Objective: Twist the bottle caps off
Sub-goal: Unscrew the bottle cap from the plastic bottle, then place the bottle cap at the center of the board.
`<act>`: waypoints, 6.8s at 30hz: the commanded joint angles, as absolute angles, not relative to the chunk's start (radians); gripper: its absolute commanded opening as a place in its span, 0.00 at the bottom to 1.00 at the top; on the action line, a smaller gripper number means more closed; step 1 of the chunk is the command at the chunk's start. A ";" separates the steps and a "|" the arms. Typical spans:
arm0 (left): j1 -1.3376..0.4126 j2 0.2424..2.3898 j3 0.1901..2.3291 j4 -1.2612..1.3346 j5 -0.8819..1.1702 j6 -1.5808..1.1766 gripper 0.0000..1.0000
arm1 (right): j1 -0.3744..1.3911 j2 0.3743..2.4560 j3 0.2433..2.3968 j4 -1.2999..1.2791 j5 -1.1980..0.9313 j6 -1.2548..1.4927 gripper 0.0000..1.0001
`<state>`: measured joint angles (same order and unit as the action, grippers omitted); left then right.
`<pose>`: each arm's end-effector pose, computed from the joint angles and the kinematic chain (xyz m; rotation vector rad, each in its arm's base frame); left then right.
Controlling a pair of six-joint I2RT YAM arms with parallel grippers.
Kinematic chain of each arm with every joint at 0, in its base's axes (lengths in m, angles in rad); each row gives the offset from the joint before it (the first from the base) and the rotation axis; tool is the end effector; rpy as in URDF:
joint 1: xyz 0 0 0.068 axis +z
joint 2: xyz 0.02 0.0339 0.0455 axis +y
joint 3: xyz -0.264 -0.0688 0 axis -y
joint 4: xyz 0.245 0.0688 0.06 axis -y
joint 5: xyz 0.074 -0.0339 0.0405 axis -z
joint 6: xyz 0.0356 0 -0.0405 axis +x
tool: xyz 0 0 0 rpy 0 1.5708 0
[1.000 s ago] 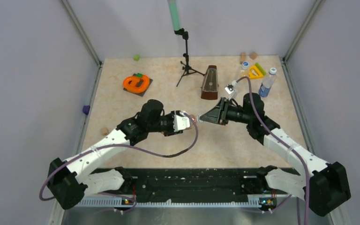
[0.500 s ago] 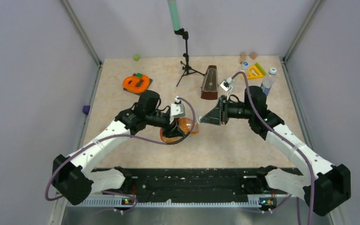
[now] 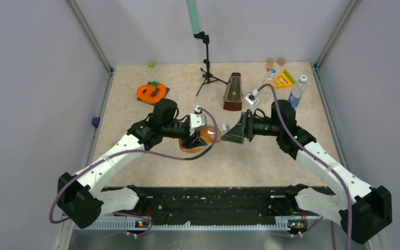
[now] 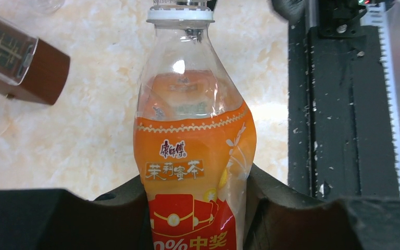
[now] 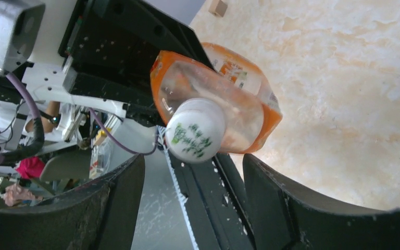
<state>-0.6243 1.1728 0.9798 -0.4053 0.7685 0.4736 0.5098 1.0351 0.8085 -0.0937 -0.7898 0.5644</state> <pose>0.1899 -0.1673 0.3127 1.4552 1.5325 -0.9155 0.1897 0.1350 0.3128 -0.5420 1.9977 1.4419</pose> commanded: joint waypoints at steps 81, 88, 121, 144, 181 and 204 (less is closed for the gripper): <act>-0.601 1.128 1.007 -0.449 0.639 0.514 0.00 | 0.520 0.901 0.764 -0.007 -0.780 0.574 0.69; -0.646 1.099 0.967 -0.380 0.515 0.580 0.00 | 0.520 0.840 0.732 0.012 -0.600 0.715 0.69; -0.761 1.042 0.881 -0.275 0.365 0.721 0.00 | 0.520 0.991 0.686 0.141 -0.584 1.017 0.54; -0.762 1.076 0.897 -0.279 0.360 0.715 0.00 | 0.520 1.009 0.686 0.150 -0.623 0.982 0.31; -0.499 1.272 1.188 -0.705 1.387 0.550 0.00 | 0.532 1.032 0.992 -0.271 -1.098 0.078 0.03; -0.497 0.899 0.829 -0.081 0.601 0.233 0.00 | 0.533 0.989 0.931 -0.124 -0.974 0.250 0.02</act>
<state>-0.4992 0.9741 0.8680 -0.2882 0.7841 0.2958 0.5217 1.0142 0.9401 -0.1776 -1.0142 0.2234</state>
